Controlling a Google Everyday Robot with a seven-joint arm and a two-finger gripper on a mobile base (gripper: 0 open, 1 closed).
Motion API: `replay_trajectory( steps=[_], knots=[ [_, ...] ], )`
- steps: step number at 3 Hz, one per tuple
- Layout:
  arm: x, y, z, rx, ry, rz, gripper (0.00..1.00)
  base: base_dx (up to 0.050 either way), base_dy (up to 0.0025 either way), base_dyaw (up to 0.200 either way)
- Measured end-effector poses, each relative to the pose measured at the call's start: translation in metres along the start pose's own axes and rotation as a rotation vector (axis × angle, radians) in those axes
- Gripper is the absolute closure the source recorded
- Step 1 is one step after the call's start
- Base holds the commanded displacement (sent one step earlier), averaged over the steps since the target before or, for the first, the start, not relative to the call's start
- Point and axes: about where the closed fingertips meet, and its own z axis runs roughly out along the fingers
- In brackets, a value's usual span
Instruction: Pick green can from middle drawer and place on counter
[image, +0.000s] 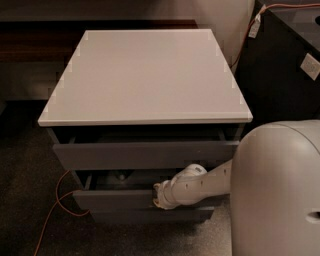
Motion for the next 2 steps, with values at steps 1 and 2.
replay_trajectory(
  steps=[1, 2],
  knots=[
    [0.0000, 0.0001, 0.0000, 0.000, 0.000, 0.000, 1.00, 0.000, 0.00000, 0.000],
    [0.0000, 0.0001, 0.0000, 0.000, 0.000, 0.000, 1.00, 0.000, 0.00000, 0.000]
  ],
)
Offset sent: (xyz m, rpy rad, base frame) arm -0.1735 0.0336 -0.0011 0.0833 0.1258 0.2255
